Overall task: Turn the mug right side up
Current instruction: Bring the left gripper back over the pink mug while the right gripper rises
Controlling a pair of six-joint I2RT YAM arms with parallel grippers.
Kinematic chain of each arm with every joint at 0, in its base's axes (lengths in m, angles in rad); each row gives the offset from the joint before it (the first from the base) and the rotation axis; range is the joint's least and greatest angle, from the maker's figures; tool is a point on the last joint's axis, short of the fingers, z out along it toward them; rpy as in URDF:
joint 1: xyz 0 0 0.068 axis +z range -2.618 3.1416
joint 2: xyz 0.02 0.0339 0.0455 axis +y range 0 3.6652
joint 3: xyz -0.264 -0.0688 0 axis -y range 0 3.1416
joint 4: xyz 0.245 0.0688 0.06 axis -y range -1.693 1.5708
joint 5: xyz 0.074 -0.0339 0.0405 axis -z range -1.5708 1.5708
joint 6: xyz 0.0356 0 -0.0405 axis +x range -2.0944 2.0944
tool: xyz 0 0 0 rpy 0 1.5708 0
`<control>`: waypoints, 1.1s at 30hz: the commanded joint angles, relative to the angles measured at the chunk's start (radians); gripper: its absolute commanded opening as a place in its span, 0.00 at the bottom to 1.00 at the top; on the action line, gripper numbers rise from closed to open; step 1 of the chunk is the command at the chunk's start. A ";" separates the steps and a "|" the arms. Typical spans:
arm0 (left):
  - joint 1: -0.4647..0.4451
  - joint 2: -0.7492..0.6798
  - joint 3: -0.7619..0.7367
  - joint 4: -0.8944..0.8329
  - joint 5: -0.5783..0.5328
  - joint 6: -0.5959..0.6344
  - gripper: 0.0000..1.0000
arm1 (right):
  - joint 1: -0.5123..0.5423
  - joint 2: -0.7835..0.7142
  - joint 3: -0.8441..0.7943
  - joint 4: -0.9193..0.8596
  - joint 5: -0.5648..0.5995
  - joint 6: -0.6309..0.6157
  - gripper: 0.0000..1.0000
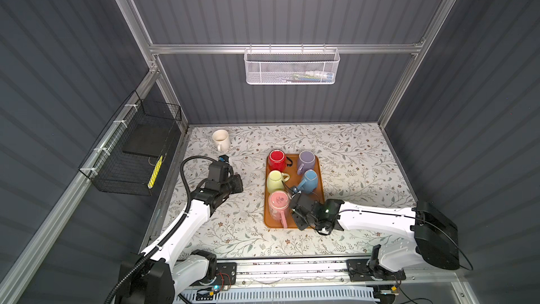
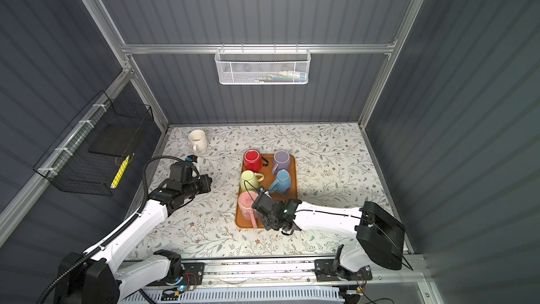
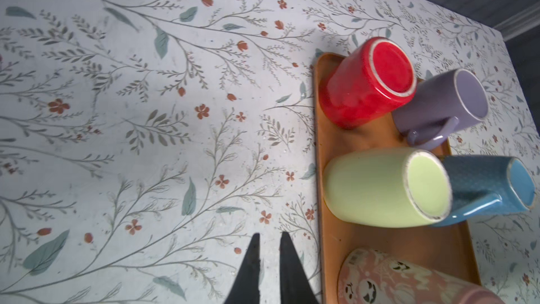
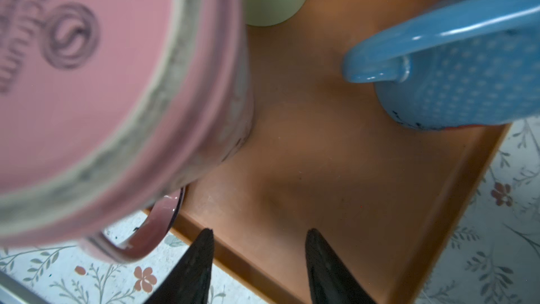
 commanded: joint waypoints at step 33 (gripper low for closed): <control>-0.153 -0.227 -0.041 -0.220 0.226 -0.059 0.32 | -0.287 -0.188 0.138 -0.145 -0.373 -0.161 0.53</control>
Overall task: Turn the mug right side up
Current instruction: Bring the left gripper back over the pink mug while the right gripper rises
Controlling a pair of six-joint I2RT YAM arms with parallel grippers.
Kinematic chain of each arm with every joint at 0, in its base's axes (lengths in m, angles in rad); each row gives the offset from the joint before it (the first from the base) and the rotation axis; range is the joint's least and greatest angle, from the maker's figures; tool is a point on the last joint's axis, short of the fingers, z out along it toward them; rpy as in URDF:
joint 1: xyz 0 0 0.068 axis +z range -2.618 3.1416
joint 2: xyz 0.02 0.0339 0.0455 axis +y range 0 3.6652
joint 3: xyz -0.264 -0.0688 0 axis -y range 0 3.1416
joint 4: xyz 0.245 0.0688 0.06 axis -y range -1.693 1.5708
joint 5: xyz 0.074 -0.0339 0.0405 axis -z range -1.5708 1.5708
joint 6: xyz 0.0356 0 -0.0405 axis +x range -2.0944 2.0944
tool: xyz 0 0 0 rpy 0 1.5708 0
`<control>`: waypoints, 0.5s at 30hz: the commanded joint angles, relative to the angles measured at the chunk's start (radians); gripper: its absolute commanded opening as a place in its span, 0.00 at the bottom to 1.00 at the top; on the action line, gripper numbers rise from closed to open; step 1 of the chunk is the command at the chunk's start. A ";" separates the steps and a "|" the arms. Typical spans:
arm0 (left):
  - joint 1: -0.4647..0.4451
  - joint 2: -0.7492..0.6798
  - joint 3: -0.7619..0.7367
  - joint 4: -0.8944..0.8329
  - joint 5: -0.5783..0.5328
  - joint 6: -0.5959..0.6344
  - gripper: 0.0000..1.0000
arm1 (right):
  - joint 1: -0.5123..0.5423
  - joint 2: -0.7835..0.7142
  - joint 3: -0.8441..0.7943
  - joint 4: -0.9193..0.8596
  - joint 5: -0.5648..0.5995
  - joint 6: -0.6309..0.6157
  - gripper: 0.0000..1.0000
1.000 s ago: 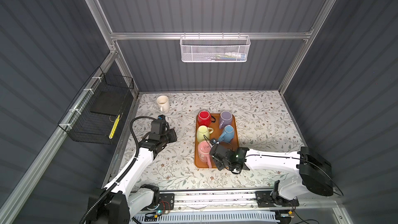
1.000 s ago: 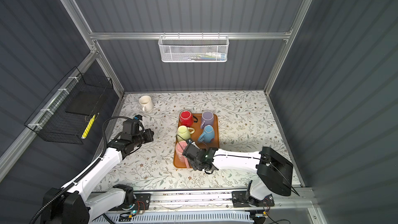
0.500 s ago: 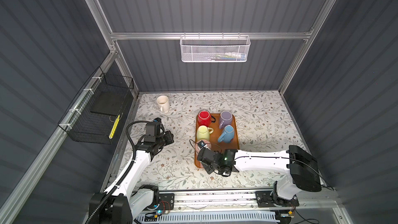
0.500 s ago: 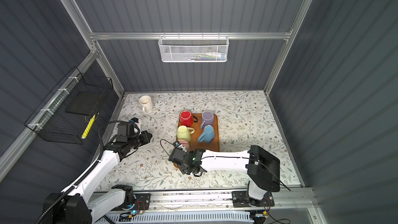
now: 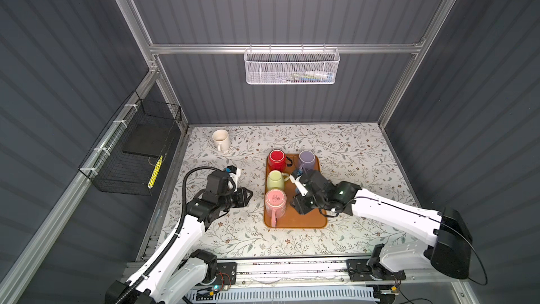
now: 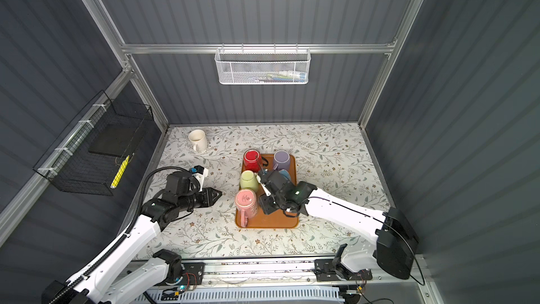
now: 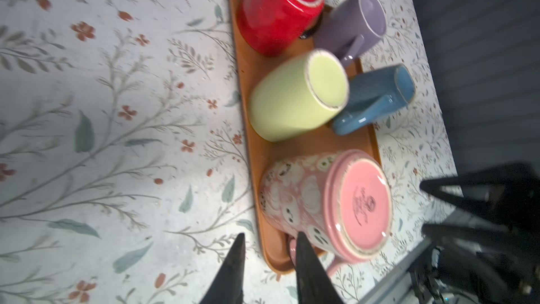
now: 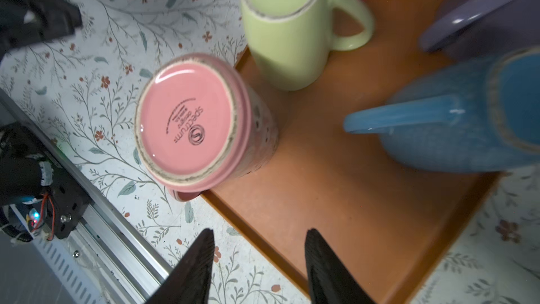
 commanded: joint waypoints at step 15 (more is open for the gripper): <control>-0.396 0.017 0.088 -0.225 -0.207 -0.134 0.32 | -0.213 0.050 0.008 0.054 -0.073 -0.137 0.53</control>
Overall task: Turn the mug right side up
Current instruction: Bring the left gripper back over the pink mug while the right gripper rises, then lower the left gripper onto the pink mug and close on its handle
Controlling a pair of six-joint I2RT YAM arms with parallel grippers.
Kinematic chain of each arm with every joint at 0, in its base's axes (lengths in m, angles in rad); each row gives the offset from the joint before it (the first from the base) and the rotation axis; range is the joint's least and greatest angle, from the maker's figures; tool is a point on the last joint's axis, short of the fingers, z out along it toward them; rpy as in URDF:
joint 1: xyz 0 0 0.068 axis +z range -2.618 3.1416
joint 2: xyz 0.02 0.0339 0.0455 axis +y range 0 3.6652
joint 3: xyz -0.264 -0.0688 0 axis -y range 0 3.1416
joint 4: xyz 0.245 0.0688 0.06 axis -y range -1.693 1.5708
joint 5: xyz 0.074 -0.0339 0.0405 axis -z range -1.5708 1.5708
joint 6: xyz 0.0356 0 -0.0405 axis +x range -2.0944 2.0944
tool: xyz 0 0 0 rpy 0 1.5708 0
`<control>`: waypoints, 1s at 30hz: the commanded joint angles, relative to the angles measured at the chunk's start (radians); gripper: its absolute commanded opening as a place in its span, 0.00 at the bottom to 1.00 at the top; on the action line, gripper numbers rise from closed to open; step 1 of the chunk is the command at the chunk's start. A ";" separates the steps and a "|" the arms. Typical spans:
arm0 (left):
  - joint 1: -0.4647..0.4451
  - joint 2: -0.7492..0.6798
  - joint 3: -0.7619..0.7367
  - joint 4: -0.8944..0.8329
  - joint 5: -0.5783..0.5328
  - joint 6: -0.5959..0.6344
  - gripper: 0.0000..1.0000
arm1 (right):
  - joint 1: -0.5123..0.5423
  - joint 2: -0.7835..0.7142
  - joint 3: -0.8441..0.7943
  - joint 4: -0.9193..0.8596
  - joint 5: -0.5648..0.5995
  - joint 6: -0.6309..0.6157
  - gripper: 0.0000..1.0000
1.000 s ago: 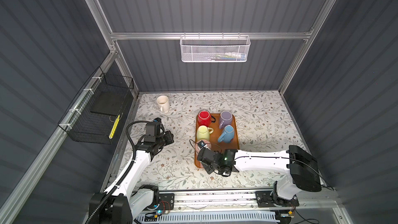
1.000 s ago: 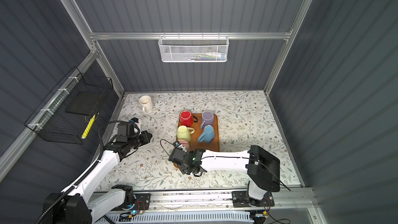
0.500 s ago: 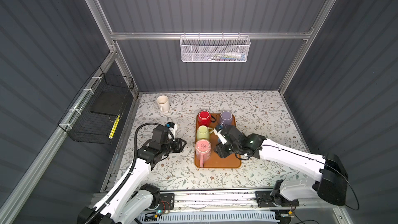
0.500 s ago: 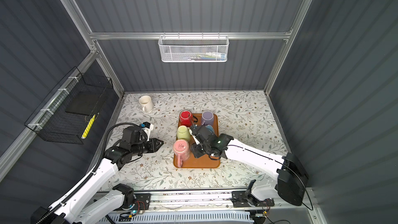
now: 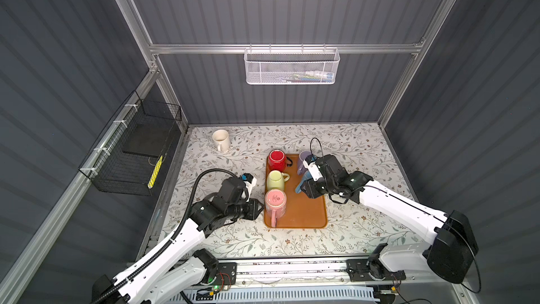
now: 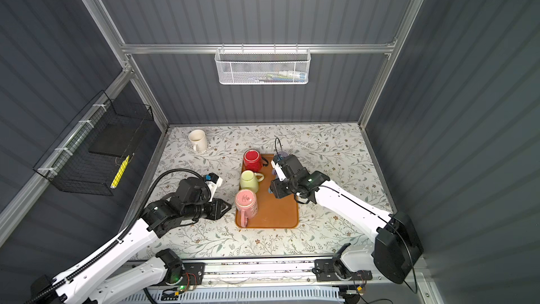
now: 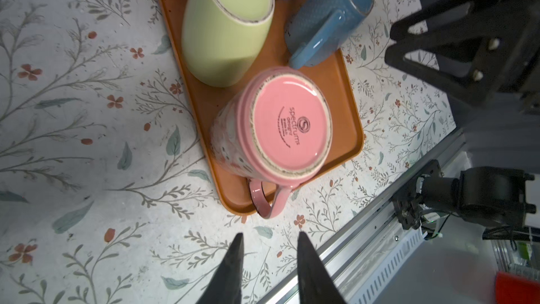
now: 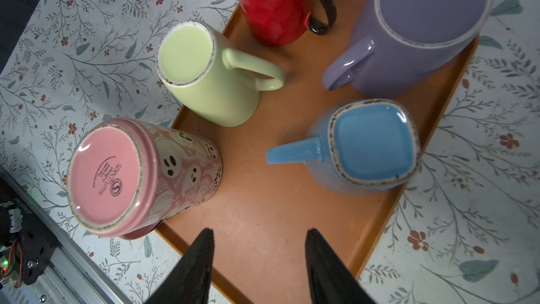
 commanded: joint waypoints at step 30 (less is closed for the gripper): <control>-0.430 0.278 -0.167 0.353 -0.534 -0.187 0.49 | -0.099 0.030 -0.044 0.125 -0.079 -0.039 0.57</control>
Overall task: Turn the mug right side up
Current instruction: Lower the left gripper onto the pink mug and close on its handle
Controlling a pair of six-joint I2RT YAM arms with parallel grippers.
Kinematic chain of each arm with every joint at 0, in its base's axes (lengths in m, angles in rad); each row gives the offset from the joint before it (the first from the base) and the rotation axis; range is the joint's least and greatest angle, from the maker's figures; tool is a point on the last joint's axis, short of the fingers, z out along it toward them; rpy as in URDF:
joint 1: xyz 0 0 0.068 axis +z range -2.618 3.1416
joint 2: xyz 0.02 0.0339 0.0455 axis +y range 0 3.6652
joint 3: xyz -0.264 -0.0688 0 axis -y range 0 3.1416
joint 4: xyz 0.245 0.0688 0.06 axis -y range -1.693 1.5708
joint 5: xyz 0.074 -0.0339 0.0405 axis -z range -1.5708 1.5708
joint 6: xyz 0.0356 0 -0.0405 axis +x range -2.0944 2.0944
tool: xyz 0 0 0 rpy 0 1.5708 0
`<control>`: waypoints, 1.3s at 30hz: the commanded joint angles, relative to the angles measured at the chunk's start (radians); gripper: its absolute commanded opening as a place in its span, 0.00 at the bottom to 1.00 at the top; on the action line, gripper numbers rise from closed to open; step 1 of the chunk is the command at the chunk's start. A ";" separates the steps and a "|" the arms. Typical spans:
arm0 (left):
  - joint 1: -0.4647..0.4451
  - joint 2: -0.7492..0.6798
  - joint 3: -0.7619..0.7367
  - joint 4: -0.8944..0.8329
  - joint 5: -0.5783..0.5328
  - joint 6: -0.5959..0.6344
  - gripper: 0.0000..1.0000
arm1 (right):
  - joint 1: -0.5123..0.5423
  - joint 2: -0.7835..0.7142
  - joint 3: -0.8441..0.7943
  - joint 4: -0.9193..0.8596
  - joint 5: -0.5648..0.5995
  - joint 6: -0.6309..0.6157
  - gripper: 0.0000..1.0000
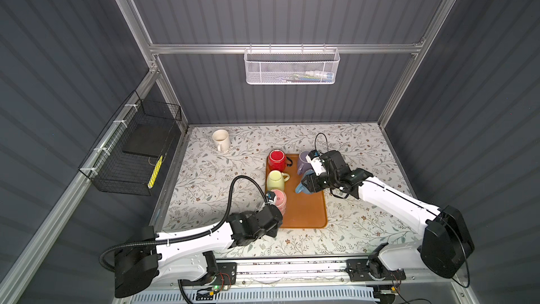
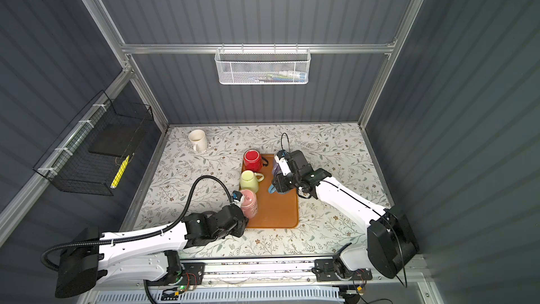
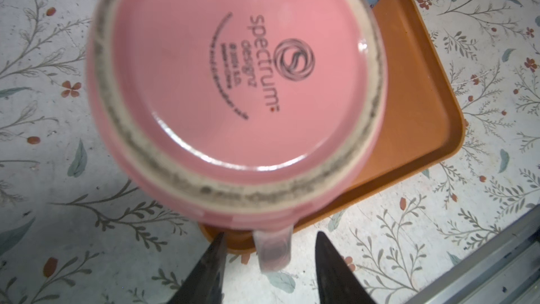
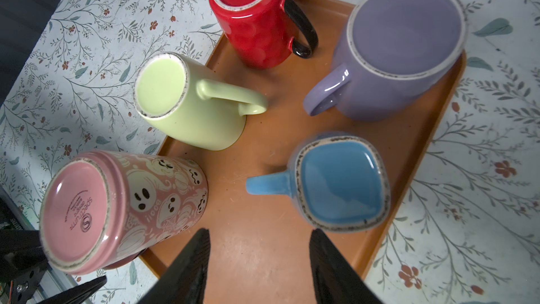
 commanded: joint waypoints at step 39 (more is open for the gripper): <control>-0.010 0.139 0.045 -0.037 -0.116 -0.028 0.14 | -0.031 0.028 -0.083 0.094 -0.023 0.037 0.56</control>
